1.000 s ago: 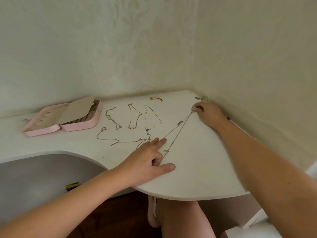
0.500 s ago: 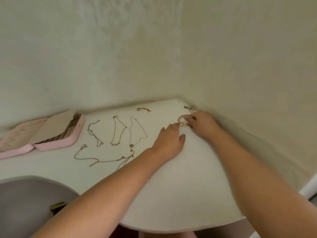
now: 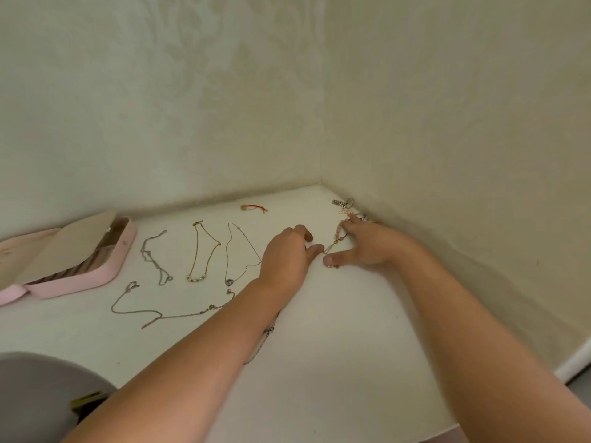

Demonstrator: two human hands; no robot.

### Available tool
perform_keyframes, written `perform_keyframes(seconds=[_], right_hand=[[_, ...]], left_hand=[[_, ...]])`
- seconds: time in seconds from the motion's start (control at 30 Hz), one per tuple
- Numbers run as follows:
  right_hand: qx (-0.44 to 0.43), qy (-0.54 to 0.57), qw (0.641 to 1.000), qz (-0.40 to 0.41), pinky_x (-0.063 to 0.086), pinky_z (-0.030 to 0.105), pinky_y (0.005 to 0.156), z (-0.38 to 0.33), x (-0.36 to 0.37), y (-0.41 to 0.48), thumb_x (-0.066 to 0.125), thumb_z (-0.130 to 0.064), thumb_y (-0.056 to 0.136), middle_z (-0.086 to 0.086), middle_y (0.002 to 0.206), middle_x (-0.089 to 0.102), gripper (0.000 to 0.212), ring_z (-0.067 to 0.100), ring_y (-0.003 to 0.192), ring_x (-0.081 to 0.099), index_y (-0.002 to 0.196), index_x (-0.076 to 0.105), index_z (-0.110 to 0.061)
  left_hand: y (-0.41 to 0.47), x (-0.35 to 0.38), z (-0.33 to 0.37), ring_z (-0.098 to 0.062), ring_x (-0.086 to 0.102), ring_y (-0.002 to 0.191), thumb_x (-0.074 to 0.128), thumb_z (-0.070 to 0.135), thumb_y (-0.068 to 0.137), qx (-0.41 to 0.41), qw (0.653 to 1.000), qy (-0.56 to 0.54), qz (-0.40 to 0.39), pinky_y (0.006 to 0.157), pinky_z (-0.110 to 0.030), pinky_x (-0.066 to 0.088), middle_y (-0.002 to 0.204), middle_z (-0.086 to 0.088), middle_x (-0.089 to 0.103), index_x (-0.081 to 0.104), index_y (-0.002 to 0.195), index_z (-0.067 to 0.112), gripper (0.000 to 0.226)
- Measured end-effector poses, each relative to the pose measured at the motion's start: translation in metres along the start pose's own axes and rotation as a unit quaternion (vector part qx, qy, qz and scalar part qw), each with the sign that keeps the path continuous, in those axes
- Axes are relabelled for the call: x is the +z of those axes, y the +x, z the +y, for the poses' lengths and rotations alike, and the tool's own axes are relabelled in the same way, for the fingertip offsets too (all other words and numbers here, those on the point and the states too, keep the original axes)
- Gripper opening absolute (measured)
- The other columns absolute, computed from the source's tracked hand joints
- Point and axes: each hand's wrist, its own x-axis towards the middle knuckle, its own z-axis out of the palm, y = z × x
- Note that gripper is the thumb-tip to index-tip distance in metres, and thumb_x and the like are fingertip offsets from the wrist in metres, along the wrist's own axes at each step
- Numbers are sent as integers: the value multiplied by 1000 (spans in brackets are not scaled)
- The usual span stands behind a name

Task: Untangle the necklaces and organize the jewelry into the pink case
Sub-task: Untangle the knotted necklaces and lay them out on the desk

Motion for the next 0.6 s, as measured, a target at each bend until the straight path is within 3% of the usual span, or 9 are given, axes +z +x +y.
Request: perform_keyframes(seconds=[0.13, 0.3, 0.4, 0.5, 0.6], right_hand=[[23, -72, 995, -72, 15, 36, 118, -2, -1, -5, 67, -70, 68, -2, 159, -18, 122, 17, 149, 1, 153, -3, -18], [13, -111, 988, -103, 22, 41, 117, 0, -6, -7, 67, -73, 63, -2, 160, -16, 121, 22, 148, 9, 153, -1, -28], [14, -85, 992, -96, 20, 38, 117, 3, -11, -9, 72, -68, 63, -3, 161, -11, 121, 22, 148, 11, 153, 2, -29], [-7, -2, 1000, -25, 28, 23, 105, 5, -19, -19, 83, -42, 68, -6, 156, 24, 105, 15, 141, 29, 152, 22, -27], [-43, 86, 994, 59, 42, 22, 83, 4, -27, -21, 86, -14, 67, -2, 111, 66, 54, 11, 100, 61, 117, 65, -17]], left_hand=[[1, -2, -2, -20, 58, 88, 56, 35, 94, 21, 995, -87, -40, 71, -27, 38, 89, -2, 61, 70, 105, 17, 25], [2, -2, -3, -4, 48, 73, 69, 45, 83, 17, 989, -129, -74, 66, -24, 35, 84, 11, 54, 69, 96, 27, 22], [-1, -5, -6, -8, 50, 83, 65, 45, 86, 42, 988, -114, -92, 74, -26, 38, 90, 9, 54, 68, 102, 26, 25], [-7, -10, -9, -2, 49, 84, 62, 39, 90, 75, 983, -120, -117, 76, -25, 38, 92, 8, 54, 66, 97, 28, 14], [-9, -17, -10, 4, 48, 65, 62, 27, 91, 51, 975, -170, -138, 62, -15, 37, 80, 11, 56, 63, 85, 21, 8]])
